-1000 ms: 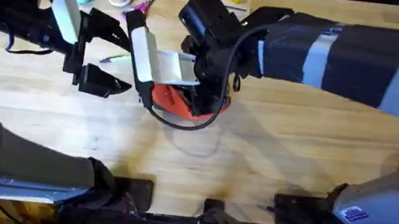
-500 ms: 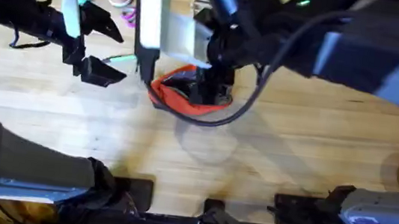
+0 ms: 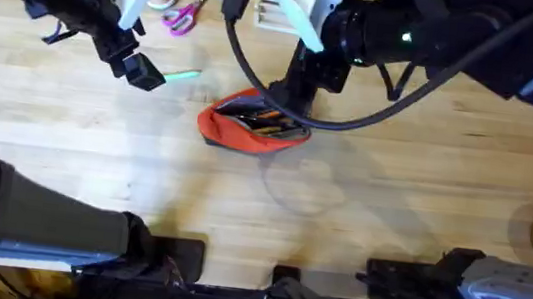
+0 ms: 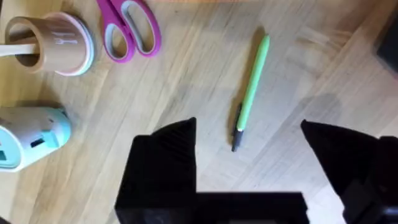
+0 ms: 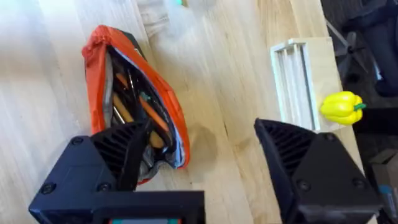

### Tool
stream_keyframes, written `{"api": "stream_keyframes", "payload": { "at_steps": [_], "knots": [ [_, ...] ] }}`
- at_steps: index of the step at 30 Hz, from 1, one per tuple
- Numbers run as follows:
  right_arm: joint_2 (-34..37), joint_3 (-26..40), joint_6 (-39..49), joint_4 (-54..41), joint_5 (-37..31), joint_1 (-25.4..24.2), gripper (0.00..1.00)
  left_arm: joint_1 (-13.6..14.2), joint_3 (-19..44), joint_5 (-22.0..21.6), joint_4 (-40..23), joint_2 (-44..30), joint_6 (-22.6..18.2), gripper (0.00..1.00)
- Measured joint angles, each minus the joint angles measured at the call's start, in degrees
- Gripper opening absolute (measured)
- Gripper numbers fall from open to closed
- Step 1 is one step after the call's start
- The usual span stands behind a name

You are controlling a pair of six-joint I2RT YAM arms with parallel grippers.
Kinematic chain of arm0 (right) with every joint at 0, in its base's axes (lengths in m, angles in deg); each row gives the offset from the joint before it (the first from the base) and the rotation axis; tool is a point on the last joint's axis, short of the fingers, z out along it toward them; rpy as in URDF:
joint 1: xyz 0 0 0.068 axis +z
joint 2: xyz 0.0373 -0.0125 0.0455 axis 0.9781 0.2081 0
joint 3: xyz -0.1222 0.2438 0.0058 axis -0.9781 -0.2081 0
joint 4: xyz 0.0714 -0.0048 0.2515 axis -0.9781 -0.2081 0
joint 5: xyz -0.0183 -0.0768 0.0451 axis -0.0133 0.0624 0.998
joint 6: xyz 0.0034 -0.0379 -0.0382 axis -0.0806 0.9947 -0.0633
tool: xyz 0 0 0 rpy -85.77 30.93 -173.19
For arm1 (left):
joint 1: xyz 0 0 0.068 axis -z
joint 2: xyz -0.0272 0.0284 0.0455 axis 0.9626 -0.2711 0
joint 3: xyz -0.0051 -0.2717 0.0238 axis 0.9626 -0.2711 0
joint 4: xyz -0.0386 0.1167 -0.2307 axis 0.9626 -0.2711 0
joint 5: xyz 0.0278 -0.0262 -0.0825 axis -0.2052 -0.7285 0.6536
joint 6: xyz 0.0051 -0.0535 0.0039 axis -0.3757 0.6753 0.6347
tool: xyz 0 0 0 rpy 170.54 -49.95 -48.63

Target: Unzip the bag, pick up the pens from the table one at a time and place them inside, then zip the bag closed.

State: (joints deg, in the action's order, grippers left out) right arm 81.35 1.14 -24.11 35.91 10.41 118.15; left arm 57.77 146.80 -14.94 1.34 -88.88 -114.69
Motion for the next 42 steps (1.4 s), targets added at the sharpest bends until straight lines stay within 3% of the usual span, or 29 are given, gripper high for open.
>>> {"api": "stream_keyframes", "payload": {
  "at_steps": [6, 13, 36, 42],
  "knots": [
    [0.0, 0.0, -1.1, -1.1, 0.0, 0.0, 0.994, 3.9, 0.0, -4.8, 4.0, -3.7, 2.8, 0.991],
    [0.0, 0.0, -1.9, -2.5, 0.0, 0.0, 0.994, 4.0, 0.0, -8.2, 5.0, -11.6, 8.5, 0.992],
    [0.0, 0.0, -2.4, -2.5, 0.0, 0.0, 0.994, 3.1, 3.4, -7.2, 1.0, -15.4, 12.5, 0.993],
    [0.0, 0.0, -2.4, -2.5, 0.0, 0.0, 0.994, 3.2, 3.4, -6.6, 0.2, -15.5, 13.0, 0.779]
  ]
}}
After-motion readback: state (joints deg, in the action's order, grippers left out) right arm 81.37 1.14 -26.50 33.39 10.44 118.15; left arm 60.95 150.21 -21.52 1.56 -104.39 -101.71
